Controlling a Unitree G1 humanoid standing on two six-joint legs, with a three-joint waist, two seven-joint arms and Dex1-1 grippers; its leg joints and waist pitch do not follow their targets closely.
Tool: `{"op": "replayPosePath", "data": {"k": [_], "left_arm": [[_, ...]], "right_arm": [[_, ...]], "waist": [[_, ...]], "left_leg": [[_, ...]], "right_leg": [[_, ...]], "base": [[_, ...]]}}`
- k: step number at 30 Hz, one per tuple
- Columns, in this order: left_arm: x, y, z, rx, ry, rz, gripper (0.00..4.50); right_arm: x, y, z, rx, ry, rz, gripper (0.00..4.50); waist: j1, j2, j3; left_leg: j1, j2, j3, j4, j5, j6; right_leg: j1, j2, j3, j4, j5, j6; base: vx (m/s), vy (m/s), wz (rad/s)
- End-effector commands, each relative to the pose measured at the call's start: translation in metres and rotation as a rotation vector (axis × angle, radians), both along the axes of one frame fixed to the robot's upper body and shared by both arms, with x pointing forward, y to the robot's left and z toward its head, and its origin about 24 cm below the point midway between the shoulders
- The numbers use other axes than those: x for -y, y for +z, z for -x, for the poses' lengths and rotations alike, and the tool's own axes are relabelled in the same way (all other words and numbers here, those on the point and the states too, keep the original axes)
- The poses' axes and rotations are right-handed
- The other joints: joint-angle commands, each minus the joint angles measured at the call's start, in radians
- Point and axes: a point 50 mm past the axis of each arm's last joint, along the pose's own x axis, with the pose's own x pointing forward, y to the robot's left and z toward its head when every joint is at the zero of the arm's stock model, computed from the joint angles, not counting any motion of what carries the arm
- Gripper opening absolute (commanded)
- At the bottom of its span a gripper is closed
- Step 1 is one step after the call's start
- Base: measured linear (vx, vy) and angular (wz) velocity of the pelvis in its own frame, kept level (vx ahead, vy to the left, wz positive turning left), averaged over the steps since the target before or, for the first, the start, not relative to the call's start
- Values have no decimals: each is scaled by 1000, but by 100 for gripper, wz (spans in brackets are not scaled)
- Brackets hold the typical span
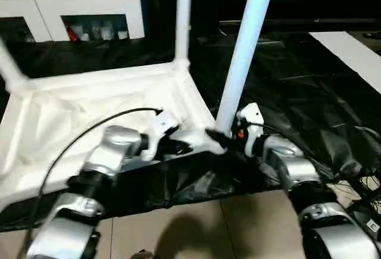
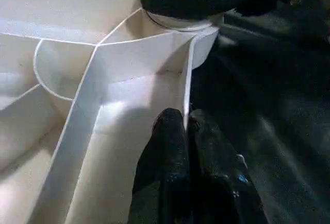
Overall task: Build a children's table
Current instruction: Rotate leg to tighten
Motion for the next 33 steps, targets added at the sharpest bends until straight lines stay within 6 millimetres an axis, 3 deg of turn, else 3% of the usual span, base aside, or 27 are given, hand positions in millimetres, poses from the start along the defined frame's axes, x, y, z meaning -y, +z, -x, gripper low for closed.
{"op": "replayPosePath", "data": {"k": [1,4,5,6,8,14,18,20,25,33], "left_arm": [[39,7,-2,28,18,100,0],[48,5,2,32,5,105,0],[49,5,4,35,-10,98,0],[48,4,4,36,-14,94,0],[45,4,6,32,-31,98,0],[34,4,11,26,-86,107,0],[23,9,16,30,-187,133,0],[17,12,19,22,-247,147,0],[10,14,23,-6,-322,152,0],[-4,20,25,-64,-451,144,0]], "right_arm": [[-48,-14,12,-74,110,10,255],[-64,-7,12,-36,104,-30,255],[-65,-5,11,-2,109,-4,255],[-64,-4,11,20,112,16,324],[-58,-4,11,32,133,30,324],[-37,-2,13,41,261,39,379],[-15,-2,18,6,410,55,379],[-4,0,23,-17,531,68,379],[3,3,28,-51,662,55,379],[7,5,38,-124,891,91,317]], "waist": [[-2,-10,-47],[-5,-4,-48],[-4,-6,-50],[-4,-6,-51],[-4,-6,-53],[-5,-7,-55],[-1,-7,-57],[4,-5,-56],[18,-3,-55],[27,-8,-55]], "left_leg": [[11,35,-28,-75,-288,0],[6,35,-26,-75,-273,12],[5,35,-26,-74,-266,15],[5,34,-25,-73,-261,17],[2,35,-25,-72,-239,24],[-4,34,-21,-66,-203,61],[-6,35,-18,-61,-163,87],[-3,37,-16,-60,-174,95],[0,42,-17,-63,-186,85],[1,44,-18,-63,-183,80]], "right_leg": [[30,-82,51,-104,-372,-152],[31,-81,52,-103,-339,-151],[32,-80,51,-100,-320,-152],[33,-79,51,-99,-308,-155],[35,-79,51,-94,-270,-164],[42,-76,49,-87,-184,-188],[45,-73,47,-80,-121,-209],[45,-71,43,-82,-136,-215],[41,-74,45,-81,-165,-221],[37,-76,45,-80,-177,-221]], "base": [[0,0,0],[0,0,0],[0,0,0],[0,0,0],[0,0,0],[0,0,0],[0,0,0],[0,0,0],[0,0,0],[0,0,0]]}}
